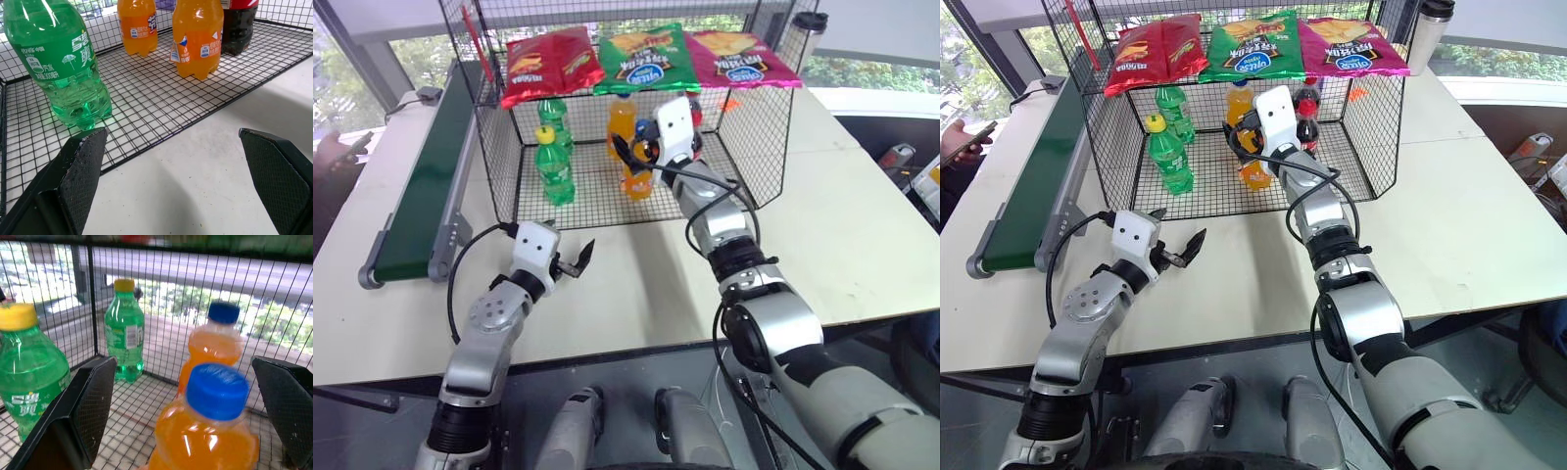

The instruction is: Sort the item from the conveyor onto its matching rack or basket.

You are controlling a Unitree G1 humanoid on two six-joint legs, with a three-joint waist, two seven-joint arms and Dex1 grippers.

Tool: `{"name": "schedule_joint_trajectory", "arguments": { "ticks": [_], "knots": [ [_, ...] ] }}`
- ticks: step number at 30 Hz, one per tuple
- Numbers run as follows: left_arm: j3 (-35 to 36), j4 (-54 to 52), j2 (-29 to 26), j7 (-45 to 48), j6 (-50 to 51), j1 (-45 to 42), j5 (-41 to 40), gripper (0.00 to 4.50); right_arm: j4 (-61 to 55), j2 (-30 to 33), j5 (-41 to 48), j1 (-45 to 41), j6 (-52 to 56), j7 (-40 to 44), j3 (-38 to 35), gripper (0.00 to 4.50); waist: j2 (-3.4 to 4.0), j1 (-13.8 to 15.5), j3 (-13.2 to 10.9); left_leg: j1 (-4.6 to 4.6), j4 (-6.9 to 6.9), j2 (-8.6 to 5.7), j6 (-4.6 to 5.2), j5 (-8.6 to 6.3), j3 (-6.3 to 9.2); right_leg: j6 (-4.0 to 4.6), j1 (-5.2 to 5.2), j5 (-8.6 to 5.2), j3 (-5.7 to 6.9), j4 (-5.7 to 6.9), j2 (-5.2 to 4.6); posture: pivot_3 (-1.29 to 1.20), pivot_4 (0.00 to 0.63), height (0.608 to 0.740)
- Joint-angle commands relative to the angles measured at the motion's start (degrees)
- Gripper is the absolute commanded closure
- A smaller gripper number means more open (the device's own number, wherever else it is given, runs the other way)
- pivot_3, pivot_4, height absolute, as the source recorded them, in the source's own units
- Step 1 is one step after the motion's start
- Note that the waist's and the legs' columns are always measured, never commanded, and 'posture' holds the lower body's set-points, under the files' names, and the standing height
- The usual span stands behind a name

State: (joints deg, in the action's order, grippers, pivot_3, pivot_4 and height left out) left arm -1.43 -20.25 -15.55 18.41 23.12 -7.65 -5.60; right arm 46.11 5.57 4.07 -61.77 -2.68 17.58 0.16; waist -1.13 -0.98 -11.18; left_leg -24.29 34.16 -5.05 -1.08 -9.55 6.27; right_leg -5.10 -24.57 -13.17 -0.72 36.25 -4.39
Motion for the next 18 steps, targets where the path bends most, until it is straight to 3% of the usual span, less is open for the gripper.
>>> {"name": "schedule_joint_trajectory", "arguments": {
  "ticks": [1,6,12,18],
  "knots": [
    [-0.16,-0.86,0.57,-0.43,-1.37,-1.55,-0.11,0.00,-6.13,1.91,0.43,0.54,1.78,-0.51,-1.50,0.03,0.00,0.14,0.00,0.00,0.00,0.00,0.00,0.00,0.00,0.00,0.00,0.00,0.00,0.00,0.00,0.00,0.150,0.739],
    [-0.09,-1.16,0.76,0.98,-0.71,-1.52,-1.36,0.00,-16.95,4.17,1.62,5.22,8.54,1.91,-1.17,0.03,0.00,0.11,0.01,0.00,0.01,0.00,0.00,0.00,0.00,0.00,0.01,0.00,0.00,0.00,-0.01,0.00,0.150,0.739],
    [1.16,-1.58,-2.14,5.40,0.64,-0.62,-4.04,0.00,-49.18,12.60,11.16,23.90,27.07,19.22,5.50,0.03,0.03,0.21,0.02,-0.01,-0.02,0.01,0.01,-0.01,0.01,-0.01,0.00,0.00,0.00,0.00,-0.04,0.00,0.150,0.739],
    [3.58,-1.92,-5.76,9.89,1.22,0.44,-8.17,0.00,-62.03,20.78,14.32,36.44,35.48,24.76,6.93,0.03,0.04,0.24,0.02,0.03,0.08,0.03,0.02,-0.02,0.01,0.23,0.10,-0.14,0.00,-0.02,-0.15,0.00,0.150,0.739]
  ]
}}
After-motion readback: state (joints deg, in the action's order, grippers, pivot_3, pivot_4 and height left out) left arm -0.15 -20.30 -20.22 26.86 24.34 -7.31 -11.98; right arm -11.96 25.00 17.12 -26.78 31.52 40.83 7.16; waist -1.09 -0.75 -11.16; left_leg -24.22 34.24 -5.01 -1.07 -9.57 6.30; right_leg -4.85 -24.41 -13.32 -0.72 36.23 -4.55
